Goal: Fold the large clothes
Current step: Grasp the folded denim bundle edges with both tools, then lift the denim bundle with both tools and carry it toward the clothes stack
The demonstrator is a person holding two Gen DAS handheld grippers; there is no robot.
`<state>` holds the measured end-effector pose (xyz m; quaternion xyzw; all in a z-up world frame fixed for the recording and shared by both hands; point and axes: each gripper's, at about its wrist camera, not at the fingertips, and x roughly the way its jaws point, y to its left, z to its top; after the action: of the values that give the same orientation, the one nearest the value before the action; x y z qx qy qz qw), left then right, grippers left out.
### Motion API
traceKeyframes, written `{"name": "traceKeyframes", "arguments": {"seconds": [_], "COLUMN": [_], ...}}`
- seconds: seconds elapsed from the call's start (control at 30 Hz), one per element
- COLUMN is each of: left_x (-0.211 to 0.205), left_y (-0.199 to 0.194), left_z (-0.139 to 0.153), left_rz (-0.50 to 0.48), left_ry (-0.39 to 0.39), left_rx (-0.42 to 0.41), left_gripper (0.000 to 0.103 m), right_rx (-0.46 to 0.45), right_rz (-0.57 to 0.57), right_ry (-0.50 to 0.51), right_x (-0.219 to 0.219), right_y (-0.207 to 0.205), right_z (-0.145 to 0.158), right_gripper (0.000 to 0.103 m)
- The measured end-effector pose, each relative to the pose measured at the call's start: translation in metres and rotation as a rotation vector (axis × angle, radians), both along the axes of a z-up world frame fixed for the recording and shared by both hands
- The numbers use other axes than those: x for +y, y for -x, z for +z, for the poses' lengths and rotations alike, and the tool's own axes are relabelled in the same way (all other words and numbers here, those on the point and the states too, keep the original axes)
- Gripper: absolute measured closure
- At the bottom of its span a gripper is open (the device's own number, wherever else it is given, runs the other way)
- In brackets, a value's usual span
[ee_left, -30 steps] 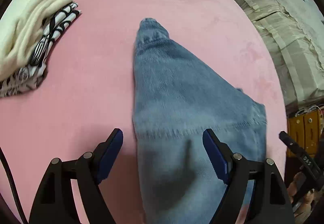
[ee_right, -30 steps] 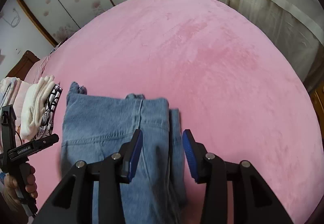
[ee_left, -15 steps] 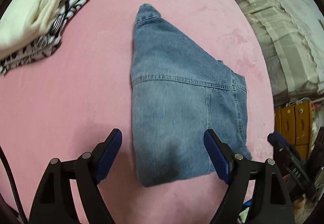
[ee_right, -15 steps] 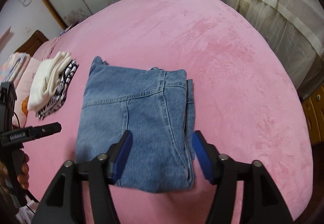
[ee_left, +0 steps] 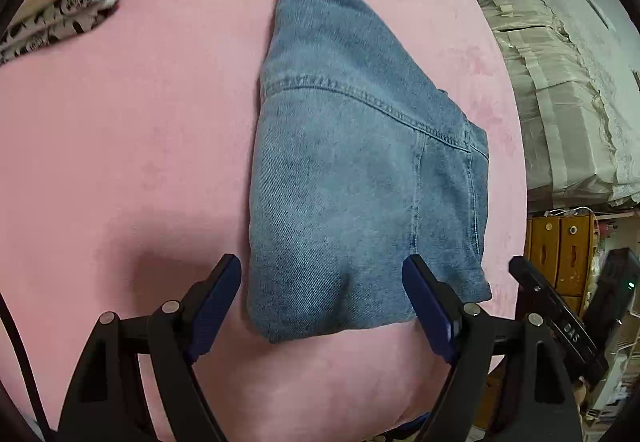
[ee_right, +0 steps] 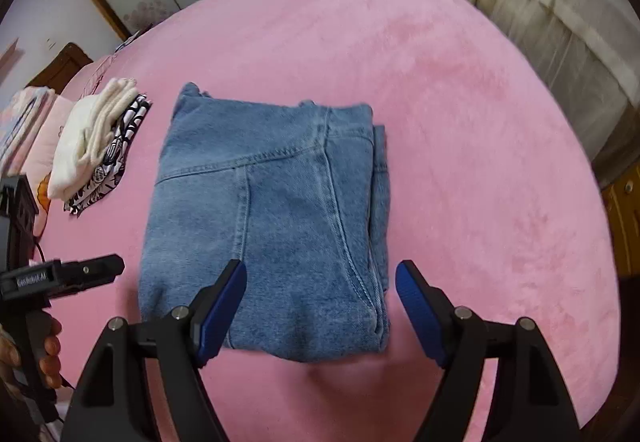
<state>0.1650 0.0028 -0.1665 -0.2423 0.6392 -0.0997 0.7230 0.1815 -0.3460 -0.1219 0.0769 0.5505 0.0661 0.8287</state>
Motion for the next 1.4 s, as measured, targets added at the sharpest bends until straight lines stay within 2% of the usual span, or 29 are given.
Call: {"name": "traceKeyframes", "arguments": {"seconds": [0.3,0.43,0.6,0.8,0.97,1.1,1.13,1.17,1.23,1.33,1.4], "left_x": [-0.010,-0.012,-0.007,-0.009,-0.012,-0.021,-0.023,-0.026,-0.033,-0.040,-0.045], "left_y": [-0.013,-0.023,-0.036,-0.049,-0.055,-0.061,-0.062,-0.063,-0.064,-0.063,-0.063], "left_z": [-0.030,-0.042,-0.061,-0.085,-0.098,-0.099,-0.098,-0.096,-0.090,-0.079,-0.072], "left_rz": [-0.054,-0.066,-0.036,-0.028,-0.032,-0.051,-0.053,-0.056,-0.062,-0.061,-0.059], "left_ry": [0.032,0.024,0.090,0.163,0.207,0.180,0.164,0.138,0.075,0.015,-0.019], "left_rx": [-0.013,-0.028,-0.028,-0.022,-0.005,0.006,0.004,-0.001,-0.008,-0.015,-0.026], "left_gripper": [0.020,0.020,0.020,0.020,0.020,0.018,0.017,0.018,0.024,0.032,0.038], "right_rx": [0.095,0.116,0.140,0.128,0.174,0.194,0.188,0.181,0.169,0.147,0.135], "right_rz": [-0.008,0.015,0.031,0.093,0.131,0.178,0.183,0.192,0.214,0.221,0.211], "right_ry": [-0.131,-0.201,-0.272,-0.381,-0.389,-0.362,-0.343,-0.330,-0.318,-0.276,-0.268], "right_x": [-0.026,-0.036,-0.047,-0.045,-0.031,-0.024,-0.022,-0.021,-0.011,-0.005,-0.005], "right_y": [-0.026,-0.043,-0.062,-0.075,-0.090,-0.094,-0.094,-0.094,-0.092,-0.091,-0.089], "right_z": [-0.051,-0.072,-0.098,-0.109,-0.120,-0.122,-0.121,-0.120,-0.115,-0.109,-0.103], "right_gripper": [0.026,0.026,0.026,0.024,0.023,0.022,0.028,0.040,0.054,0.064,0.074]}}
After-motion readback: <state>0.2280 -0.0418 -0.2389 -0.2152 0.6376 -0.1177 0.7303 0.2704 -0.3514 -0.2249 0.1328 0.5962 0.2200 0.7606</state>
